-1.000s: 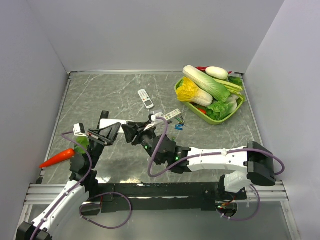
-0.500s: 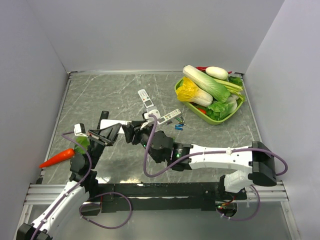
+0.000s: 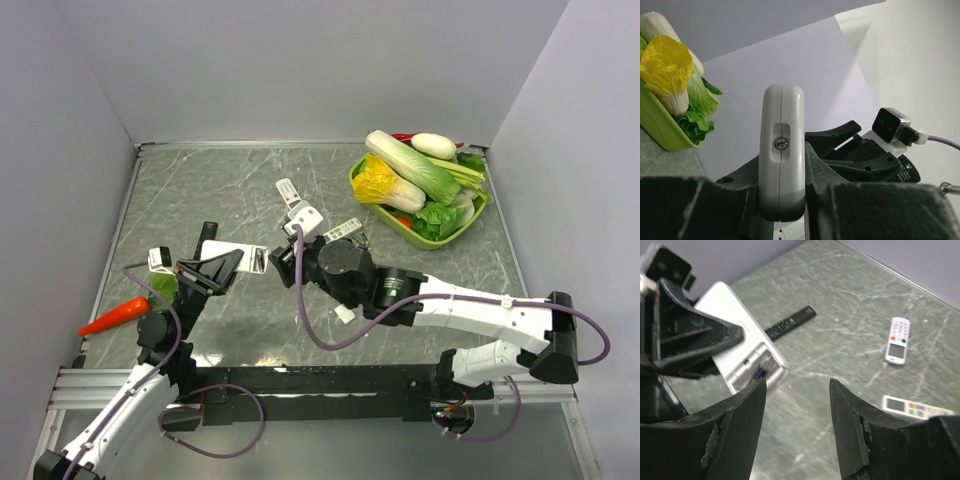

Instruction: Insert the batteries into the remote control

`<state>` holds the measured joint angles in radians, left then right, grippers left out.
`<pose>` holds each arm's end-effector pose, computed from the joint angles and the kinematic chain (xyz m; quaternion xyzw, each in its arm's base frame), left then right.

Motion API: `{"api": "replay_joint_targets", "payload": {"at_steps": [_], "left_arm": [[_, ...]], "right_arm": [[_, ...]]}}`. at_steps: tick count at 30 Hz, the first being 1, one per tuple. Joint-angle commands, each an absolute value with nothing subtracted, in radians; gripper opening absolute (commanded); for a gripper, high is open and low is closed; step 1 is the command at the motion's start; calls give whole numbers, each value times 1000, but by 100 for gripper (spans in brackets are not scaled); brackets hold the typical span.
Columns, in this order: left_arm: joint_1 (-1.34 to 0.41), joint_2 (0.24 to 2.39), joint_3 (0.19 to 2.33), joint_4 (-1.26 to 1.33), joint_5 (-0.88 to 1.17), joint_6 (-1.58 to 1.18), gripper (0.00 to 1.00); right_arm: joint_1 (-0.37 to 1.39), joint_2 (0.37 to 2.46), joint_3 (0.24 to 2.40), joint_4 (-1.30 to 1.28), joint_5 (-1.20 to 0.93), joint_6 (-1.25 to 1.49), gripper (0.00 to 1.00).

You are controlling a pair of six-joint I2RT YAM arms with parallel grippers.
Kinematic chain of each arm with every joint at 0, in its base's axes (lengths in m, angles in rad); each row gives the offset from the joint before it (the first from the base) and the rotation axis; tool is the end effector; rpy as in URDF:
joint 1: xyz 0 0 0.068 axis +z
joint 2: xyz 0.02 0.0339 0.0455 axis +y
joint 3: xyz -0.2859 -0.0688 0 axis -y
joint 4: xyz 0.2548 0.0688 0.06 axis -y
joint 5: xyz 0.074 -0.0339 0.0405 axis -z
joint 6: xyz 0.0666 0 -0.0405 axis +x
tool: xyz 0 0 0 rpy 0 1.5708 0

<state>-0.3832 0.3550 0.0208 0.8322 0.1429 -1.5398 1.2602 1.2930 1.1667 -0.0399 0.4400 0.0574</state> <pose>0.1219 -0.0594 0.2528 -0.2272 0.4604 -0.7240 0.4607 0.1292 0.3097 0.3937 -0.3053 0.6940 0.2542 0.6005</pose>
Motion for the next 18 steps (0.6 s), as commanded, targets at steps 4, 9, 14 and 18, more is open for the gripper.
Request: {"api": "replay_joint_targets", "payload": {"at_steps": [4,9,14,18], "left_arm": [[-387,406,-72,844,219,-1522,2],[-387,445,-46,804,268,-1463,2],[-387,449,-51,736,250,-1379,2],[-387,514,-61,747,248,-1302,2]], "right_arm": [[1216,1201,1253,-235,281,-43,61],[1216,1232,1288,-290,284,-29,59],[1209,1314,1371,-397,347,104,54],[1169,1406,1399,-526,368,227,52]]}}
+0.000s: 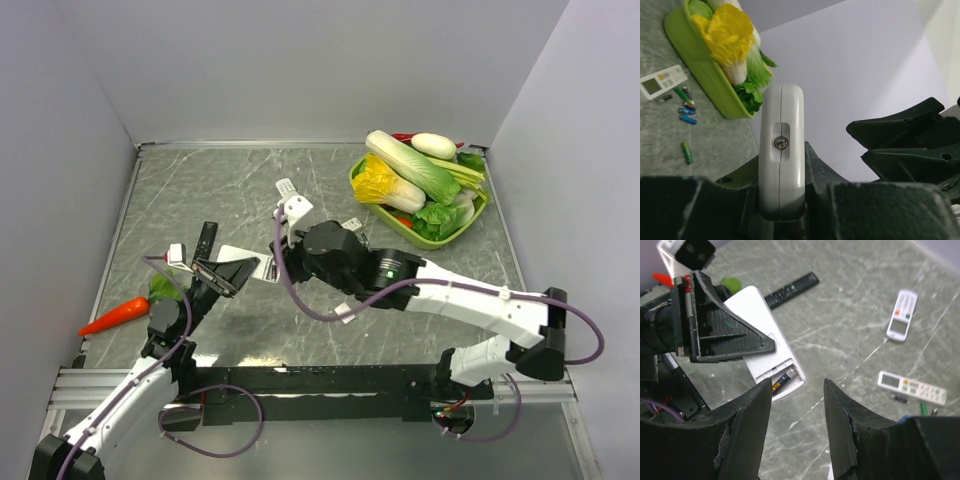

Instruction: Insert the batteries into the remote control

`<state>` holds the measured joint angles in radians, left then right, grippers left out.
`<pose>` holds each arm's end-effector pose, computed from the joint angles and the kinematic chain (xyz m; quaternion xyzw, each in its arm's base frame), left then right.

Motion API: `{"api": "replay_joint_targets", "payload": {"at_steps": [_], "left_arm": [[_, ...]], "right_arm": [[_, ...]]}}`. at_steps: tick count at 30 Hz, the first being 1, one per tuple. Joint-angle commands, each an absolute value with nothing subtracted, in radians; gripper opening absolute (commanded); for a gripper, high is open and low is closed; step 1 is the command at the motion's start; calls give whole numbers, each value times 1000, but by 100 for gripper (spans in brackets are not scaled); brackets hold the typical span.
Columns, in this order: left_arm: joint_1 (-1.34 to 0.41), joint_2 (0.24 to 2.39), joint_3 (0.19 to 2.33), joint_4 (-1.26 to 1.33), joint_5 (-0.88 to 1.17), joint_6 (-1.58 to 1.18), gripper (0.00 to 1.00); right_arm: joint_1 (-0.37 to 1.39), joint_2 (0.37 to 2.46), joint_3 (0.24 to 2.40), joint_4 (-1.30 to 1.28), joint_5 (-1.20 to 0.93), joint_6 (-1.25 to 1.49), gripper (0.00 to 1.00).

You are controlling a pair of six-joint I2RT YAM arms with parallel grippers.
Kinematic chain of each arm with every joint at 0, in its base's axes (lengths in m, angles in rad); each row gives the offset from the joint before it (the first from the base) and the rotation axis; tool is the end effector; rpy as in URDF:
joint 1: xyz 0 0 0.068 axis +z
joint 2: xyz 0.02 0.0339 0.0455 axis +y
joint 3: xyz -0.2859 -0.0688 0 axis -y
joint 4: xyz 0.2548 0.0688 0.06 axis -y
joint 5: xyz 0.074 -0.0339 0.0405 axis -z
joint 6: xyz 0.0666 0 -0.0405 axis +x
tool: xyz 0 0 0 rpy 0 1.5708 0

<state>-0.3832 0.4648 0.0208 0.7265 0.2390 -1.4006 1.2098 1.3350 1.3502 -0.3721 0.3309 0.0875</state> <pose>0.1365 -0.0720 0.2251 -0.2071 0.5672 -0.6628 0.4428 0.1387 0.3062 0.4075 -0.3516 0.7359 0.2321 0.5300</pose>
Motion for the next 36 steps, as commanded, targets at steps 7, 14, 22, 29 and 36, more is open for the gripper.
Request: {"api": "replay_joint_targets", "payload": {"at_steps": [7,14,22,29,36], "left_arm": [[-387,666,-112,955,258,-1259,2],[-387,723,-110,1028,279,-1259,2],[-388,634,-103,934,265,-1247,2],[-388,603,-104,905,255,-1244,2],[-388,634,-100,916,264,-1244,2]], "right_arm": [[1111,1417,1318,-506,244,434,50],[1003,1379,1200,-419,71,501,58],[950,1373,1128,-324,-46,641,50],[948,1287,1092,-279,-26,666,48],[980,1315,1233,-409,-2,626,44]]}}
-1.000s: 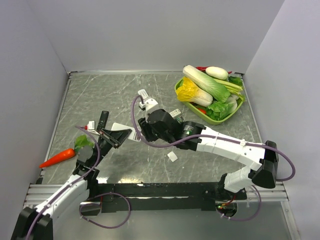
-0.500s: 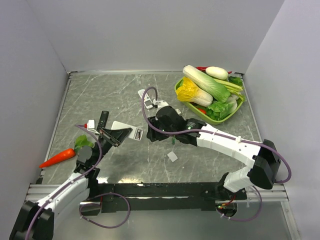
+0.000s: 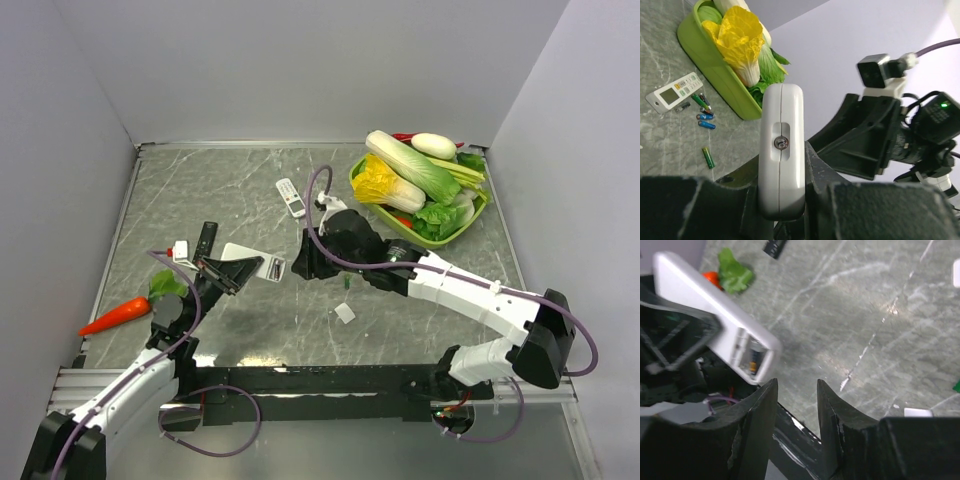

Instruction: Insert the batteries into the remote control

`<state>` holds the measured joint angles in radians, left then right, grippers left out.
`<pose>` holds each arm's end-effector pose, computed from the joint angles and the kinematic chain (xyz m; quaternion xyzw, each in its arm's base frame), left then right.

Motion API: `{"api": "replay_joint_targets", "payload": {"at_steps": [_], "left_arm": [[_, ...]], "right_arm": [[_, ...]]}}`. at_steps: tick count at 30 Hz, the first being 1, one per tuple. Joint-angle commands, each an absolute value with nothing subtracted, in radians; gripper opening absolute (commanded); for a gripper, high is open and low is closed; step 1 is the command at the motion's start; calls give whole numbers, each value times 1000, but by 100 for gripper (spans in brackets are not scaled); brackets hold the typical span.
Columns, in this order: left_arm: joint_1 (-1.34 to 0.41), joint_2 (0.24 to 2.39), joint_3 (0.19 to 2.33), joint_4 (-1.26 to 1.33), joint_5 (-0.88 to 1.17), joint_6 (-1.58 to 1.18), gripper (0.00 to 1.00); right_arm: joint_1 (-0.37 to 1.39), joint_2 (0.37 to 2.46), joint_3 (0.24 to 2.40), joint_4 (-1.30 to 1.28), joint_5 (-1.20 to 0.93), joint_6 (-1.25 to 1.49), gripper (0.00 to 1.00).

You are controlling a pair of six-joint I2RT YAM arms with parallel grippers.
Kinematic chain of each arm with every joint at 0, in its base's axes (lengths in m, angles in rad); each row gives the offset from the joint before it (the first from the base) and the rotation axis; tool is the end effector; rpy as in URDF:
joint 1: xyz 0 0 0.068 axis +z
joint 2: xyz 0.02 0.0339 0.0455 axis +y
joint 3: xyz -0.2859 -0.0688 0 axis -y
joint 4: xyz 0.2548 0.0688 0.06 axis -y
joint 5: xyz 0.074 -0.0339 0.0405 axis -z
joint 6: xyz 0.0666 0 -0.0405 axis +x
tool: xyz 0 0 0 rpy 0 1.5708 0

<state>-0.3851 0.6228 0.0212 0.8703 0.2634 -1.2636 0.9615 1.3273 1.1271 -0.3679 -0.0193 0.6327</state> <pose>0.1465 -0.0781 0.2222 -0.1609 0.5882 -0.6329 0.4770 0.1885 0.2724 0.3235 -0.1481 0.8643 0.3497 0.3298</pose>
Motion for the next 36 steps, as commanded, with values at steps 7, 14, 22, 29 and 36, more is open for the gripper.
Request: {"api": "replay_joint_targets", "payload": {"at_steps": [7,14,22,29,36], "left_arm": [[-388,643,-84,897,267,-1223,2],[-390,634,-78,884,264,-1212,2],[-390,673,-83,916,264,-1207,2],[-390,704,-87,974,265,-1235,2],[-391,661,-91,956,256,-1238,2]], "right_arm": [[1006,1397,1339,-477,15,644,38],[1014,1500,1437,-551,8,664,36],[993,1523,1378,-562,34,669,40],[980,1482,1253,-448,6,768,40],[962,1430,1152,-356,38,857,34]]}}
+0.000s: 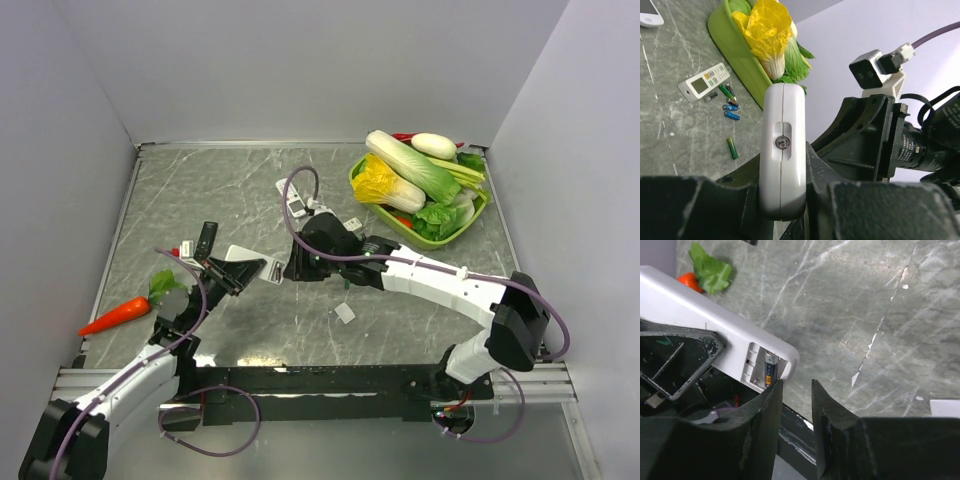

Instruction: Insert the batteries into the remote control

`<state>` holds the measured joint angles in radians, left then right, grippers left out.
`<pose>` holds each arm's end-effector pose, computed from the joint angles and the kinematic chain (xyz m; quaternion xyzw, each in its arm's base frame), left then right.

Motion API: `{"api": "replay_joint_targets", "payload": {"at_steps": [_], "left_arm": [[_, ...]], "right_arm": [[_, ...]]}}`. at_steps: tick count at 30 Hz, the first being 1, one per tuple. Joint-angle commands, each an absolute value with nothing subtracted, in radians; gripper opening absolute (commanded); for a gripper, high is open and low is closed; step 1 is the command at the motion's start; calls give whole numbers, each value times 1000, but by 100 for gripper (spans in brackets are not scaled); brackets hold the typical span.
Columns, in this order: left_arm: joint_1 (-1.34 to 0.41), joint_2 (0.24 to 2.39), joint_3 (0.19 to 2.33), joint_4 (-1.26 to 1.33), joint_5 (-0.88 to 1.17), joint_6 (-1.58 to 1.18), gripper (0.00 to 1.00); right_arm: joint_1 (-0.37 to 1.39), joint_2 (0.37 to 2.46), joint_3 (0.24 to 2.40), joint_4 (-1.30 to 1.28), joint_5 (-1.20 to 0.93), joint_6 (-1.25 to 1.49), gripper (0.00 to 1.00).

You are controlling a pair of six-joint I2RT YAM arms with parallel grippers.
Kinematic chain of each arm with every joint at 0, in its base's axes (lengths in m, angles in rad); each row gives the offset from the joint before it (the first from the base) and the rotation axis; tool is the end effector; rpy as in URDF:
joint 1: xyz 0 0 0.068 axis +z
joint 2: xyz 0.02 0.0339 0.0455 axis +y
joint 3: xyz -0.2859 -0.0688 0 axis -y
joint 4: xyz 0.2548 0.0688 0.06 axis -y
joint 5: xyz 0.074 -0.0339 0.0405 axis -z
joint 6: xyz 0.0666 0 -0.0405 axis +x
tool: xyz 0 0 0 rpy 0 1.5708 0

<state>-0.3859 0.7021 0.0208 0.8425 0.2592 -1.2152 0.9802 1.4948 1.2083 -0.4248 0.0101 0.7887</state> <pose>0.1548 -0.0813 0.2065 -0.1687 0.6277 -0.6005 0.4659 0.2045 0.3038 0.2923 -0.0848 0.9051 0.3194 0.2676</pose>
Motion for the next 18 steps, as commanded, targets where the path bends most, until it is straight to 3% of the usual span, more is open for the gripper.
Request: {"api": "replay_joint_targets", "payload": {"at_steps": [1,11,18], "left_arm": [[-391,657,-91,951,256,-1239,2],[-396,658,-92,965,262,-1236,2],[-396,629,-91,905,238,-1212,2]], "right_arm": [[962,1428,1146,-350,44,876,33],[962,1410,1120,-285,34,945,33],[960,1315,1074,-288,94,950,39]]}}
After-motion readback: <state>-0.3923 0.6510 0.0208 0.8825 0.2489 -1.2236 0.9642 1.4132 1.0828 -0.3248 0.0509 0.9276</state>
